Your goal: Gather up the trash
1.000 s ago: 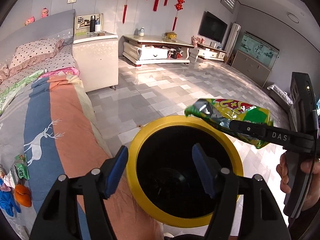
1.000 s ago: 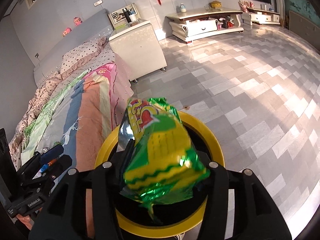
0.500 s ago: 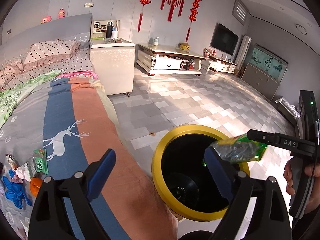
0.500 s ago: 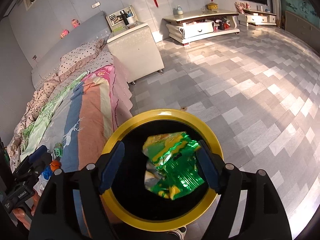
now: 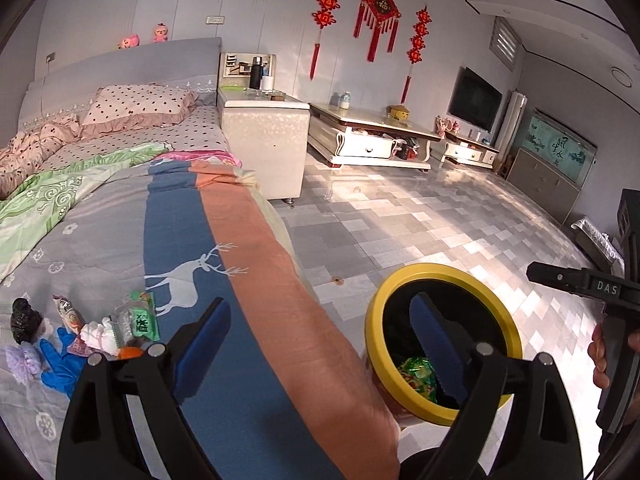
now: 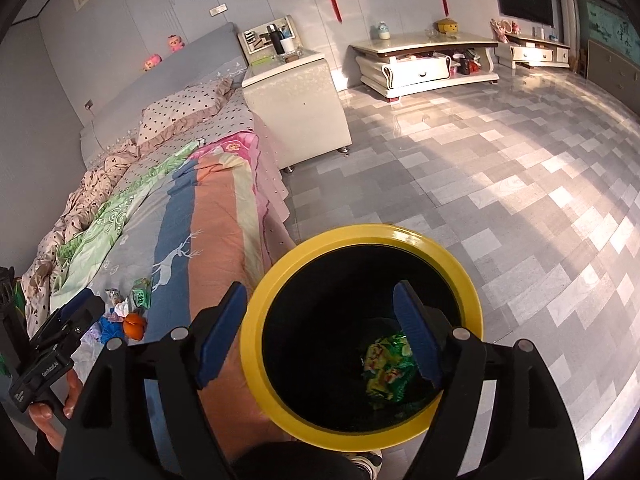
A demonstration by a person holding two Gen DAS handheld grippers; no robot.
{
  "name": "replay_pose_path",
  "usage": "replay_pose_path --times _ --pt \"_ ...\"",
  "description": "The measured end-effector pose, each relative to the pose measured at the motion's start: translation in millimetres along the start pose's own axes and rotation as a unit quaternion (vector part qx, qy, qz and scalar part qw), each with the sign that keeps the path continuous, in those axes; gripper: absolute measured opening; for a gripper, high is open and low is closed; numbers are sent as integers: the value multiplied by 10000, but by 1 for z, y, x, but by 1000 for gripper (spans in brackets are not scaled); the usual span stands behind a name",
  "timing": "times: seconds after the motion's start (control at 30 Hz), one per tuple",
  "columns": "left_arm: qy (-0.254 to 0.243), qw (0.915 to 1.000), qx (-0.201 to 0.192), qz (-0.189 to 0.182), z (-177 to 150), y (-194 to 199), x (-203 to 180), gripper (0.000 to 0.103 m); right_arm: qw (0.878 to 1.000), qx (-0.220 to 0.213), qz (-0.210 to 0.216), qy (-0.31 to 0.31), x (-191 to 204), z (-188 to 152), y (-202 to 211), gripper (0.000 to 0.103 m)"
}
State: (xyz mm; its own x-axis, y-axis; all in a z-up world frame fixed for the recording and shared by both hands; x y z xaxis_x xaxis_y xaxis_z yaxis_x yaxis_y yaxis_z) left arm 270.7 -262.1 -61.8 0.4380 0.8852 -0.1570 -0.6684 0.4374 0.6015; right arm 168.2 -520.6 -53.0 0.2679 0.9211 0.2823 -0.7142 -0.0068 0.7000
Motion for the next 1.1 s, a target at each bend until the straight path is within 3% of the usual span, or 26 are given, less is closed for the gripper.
replay_pose_path --times 0.53,0.77,1.1 --pt "494 9925 -210 1094 -13 59 141 88 9905 -7 1066 870 155 -12 -3 72" --pt "781 9825 -98 1690 -36 72 216 88 9809 287 1464 1249 223 -43 -20 72" --pt "1311 9621 159 2384 -79 79 320 88 9640 796 1862 1725 287 -101 -48 75"
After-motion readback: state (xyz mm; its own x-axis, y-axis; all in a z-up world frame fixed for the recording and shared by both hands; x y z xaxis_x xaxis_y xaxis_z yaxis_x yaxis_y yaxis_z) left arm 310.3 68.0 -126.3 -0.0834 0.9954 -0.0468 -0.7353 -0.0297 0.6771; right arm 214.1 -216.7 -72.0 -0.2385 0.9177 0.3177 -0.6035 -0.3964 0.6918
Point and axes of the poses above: each gripper's, at about its wrist camera, not at the fingertips, and y roughly against the way its jaws point, x to its left, z to its top, the point moved 10 cm from there along -y, roughly the way its jaws point, and after that the axes turned 2 degrees about z, right-handed, at the moved point
